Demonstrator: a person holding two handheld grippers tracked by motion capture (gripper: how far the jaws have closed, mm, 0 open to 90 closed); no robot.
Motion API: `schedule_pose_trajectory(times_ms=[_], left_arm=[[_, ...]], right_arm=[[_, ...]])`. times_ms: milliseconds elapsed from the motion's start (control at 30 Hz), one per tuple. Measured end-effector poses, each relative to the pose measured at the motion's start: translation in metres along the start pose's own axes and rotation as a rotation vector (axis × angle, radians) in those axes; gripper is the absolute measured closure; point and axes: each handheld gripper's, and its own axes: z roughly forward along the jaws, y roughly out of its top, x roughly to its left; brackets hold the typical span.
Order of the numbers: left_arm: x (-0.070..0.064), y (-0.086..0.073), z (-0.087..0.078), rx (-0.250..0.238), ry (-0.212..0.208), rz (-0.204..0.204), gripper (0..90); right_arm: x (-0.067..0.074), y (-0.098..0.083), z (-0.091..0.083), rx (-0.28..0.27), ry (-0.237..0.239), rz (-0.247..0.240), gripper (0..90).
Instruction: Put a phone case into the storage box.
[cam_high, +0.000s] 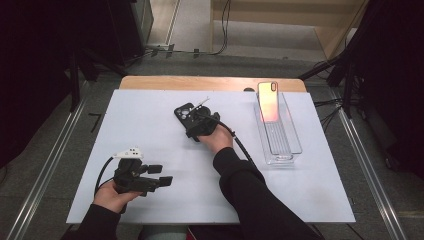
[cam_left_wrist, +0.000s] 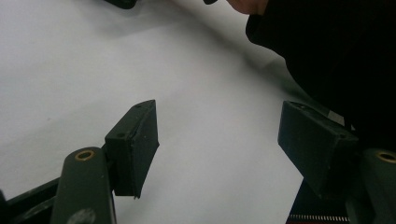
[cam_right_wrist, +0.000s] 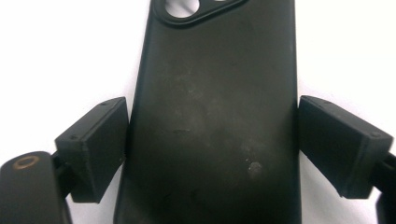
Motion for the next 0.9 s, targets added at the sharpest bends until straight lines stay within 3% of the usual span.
schedule_pose_trajectory(times_ms=[467,633,900], left_arm=[[0.002,0.000,0.001,0.005,-0.003,-0.011,28.9],[0.002,0.001,0.001,0.009,0.002,-0.010,28.9],[0.002,0.002,0.001,0.003,0.005,-0.017,28.7]], right_arm=[[-0.008,0.001,-0.007,-0.013,0.036,0.020,14.1],[-0.011,0.004,-0.019,-0.050,0.050,0.034,14.2],[-0.014,0.006,-0.047,-0.093,0.118,0.054,14.2]])
